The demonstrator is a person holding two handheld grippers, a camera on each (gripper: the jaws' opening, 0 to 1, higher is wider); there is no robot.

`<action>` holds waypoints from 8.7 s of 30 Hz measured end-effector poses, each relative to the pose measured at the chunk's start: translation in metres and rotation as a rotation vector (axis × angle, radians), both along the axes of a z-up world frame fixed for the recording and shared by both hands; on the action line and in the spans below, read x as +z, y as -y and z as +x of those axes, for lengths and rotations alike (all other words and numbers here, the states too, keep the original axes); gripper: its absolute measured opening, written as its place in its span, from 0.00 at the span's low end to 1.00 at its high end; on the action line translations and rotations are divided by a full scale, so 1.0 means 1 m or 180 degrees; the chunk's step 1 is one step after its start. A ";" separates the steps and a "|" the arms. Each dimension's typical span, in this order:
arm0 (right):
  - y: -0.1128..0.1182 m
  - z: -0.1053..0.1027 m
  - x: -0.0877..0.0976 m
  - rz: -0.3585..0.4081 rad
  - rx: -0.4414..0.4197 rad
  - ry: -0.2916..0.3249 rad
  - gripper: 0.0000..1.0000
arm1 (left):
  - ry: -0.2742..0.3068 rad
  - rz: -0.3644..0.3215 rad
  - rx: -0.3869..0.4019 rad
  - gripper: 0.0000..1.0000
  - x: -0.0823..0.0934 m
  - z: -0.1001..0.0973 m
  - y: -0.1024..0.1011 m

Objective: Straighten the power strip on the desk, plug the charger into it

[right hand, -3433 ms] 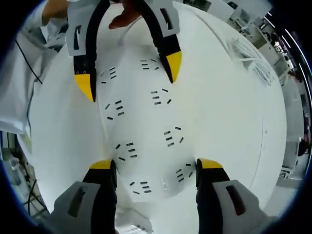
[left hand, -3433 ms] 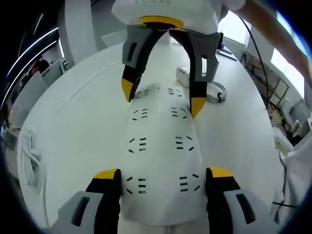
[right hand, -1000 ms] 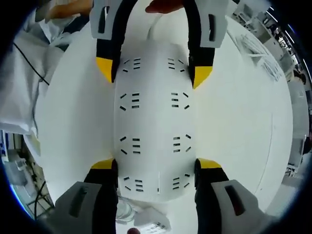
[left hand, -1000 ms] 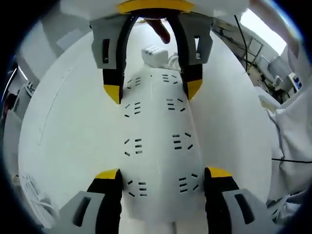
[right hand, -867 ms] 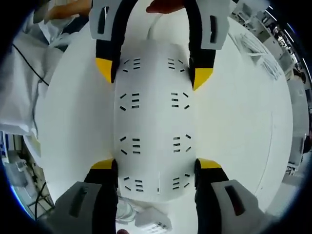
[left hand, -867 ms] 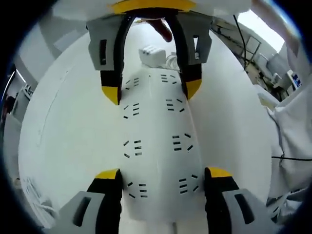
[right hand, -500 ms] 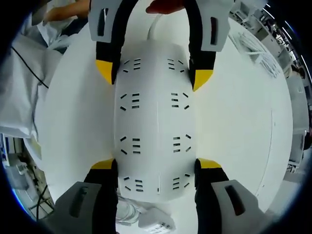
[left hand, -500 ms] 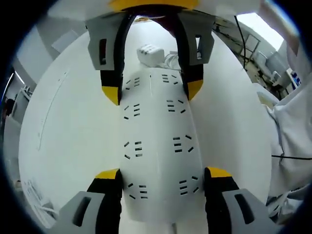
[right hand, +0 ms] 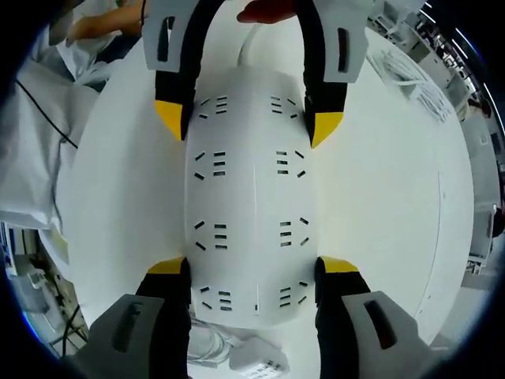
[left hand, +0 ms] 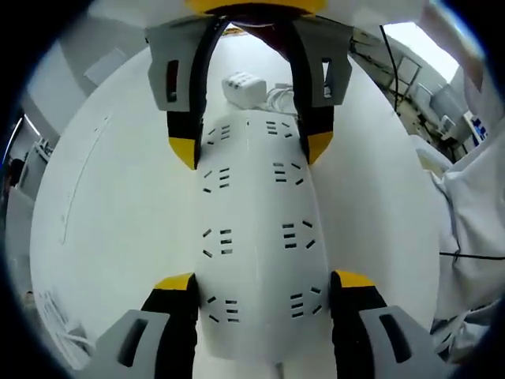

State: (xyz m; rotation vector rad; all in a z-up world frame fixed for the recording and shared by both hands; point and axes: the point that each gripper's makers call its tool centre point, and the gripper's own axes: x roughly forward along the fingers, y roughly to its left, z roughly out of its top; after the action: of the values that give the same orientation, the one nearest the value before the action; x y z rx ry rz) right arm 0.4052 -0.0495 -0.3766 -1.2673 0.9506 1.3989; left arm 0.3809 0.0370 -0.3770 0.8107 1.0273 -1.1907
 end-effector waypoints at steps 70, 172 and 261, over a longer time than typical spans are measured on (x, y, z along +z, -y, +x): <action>0.002 -0.012 0.000 0.0054 -0.0526 0.0007 0.63 | 0.0022 -0.0197 -0.0322 0.69 0.000 0.002 0.005; 0.122 -0.004 0.052 0.3311 -0.2353 0.0896 0.46 | -0.0010 0.0207 -0.0416 0.67 0.001 0.003 0.002; 0.100 0.010 0.034 0.3170 -0.3608 0.1732 0.51 | 0.0010 -0.0011 -0.0681 0.69 -0.001 0.005 0.008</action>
State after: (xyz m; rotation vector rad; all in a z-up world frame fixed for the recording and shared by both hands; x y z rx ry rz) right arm 0.4153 -0.1493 -0.3424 -0.1726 0.3249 0.4019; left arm 0.3860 0.0290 -0.3778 0.9370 0.9527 -1.3713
